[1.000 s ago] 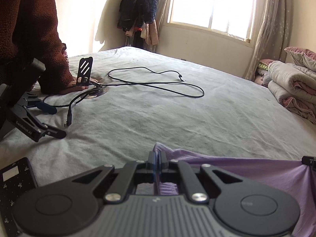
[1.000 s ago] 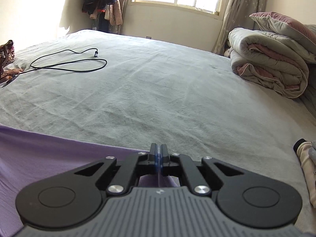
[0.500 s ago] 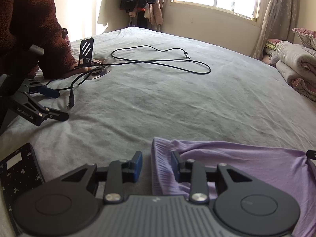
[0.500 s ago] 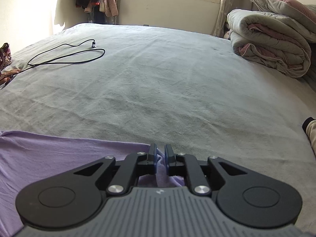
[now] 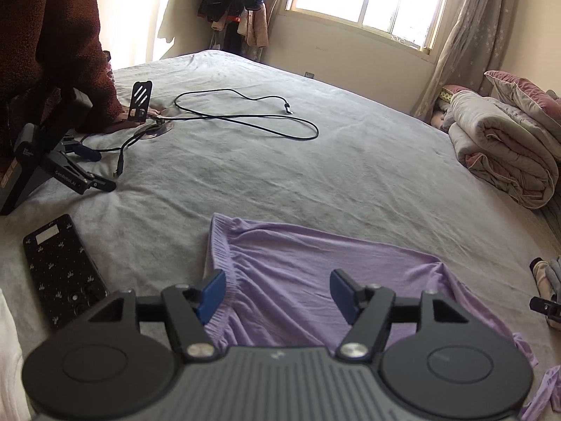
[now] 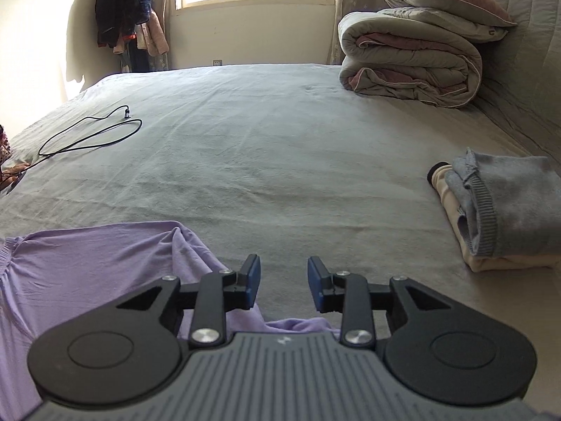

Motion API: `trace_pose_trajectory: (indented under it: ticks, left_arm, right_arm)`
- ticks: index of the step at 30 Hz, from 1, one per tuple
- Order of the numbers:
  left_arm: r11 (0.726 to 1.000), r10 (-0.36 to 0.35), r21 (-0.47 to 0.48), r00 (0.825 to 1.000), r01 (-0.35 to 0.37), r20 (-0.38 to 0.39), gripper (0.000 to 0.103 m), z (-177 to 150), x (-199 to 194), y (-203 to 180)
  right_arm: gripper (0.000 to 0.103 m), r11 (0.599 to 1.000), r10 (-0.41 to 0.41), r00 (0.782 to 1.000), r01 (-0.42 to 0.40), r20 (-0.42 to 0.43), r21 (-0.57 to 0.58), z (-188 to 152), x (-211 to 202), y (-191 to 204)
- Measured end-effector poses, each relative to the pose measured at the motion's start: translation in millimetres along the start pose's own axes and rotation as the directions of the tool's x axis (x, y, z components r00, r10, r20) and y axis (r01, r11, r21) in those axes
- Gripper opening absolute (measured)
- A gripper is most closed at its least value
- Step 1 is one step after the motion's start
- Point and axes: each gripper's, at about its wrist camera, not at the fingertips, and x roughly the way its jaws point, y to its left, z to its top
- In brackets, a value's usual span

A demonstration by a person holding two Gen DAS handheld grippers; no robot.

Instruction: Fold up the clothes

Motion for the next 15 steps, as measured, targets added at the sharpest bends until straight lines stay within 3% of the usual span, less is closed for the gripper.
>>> trace_pose_trajectory:
  ticks: [8,15]
  left_arm:
    - [0.994,-0.008,-0.107,0.999,0.004,-0.037,0.067,-34,-33,25]
    - [0.982,0.003,-0.186,0.998,-0.016,-0.069,0.066,-63,-50,51]
  right_arm:
    - [0.035,0.994,-0.031,1.000,0.031,0.003,0.104,-30,-57,-51]
    - [0.036,0.984,-0.023,1.000,0.026,-0.018,0.179,-61,-89,-73]
